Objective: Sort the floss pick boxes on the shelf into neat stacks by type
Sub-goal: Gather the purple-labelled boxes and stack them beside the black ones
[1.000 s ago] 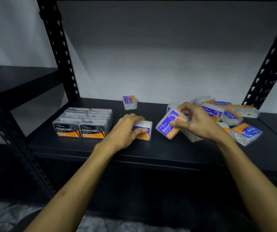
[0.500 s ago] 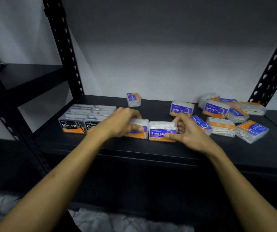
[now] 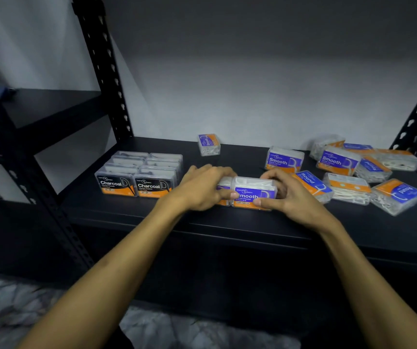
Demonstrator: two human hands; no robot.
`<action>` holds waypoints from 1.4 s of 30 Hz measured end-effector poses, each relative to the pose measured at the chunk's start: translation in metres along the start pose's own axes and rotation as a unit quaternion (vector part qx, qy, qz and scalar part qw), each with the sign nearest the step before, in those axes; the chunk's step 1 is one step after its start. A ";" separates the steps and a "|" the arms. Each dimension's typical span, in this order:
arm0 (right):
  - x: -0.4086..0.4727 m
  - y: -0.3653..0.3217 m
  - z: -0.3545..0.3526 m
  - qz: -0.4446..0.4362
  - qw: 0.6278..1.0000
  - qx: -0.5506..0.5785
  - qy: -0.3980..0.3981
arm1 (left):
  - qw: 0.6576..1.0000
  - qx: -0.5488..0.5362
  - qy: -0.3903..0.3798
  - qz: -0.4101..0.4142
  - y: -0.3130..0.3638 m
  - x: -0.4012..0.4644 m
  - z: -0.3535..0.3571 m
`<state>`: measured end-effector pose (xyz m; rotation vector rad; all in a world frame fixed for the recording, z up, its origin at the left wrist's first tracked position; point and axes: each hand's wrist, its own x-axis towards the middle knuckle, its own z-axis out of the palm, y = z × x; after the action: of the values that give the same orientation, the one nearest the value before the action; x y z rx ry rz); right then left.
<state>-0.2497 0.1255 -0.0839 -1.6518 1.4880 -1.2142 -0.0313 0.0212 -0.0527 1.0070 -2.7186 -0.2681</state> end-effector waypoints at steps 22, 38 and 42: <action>-0.007 0.003 0.003 -0.012 0.999 0.041 0.000 | 1.000 0.007 -0.001 -0.012 0.010 -0.005 -0.001; -0.012 -0.006 0.003 -0.011 1.000 0.023 0.008 | 0.998 0.026 -0.057 0.032 0.009 0.003 -0.019; -0.012 -0.006 -0.001 -0.017 0.993 0.096 0.063 | 0.997 -0.053 -0.034 0.035 0.013 0.004 -0.035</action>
<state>-0.2475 0.1384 -0.0807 -1.5017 1.3723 -1.4561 -0.0325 0.0246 -0.0152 0.8884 -2.7611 -0.4370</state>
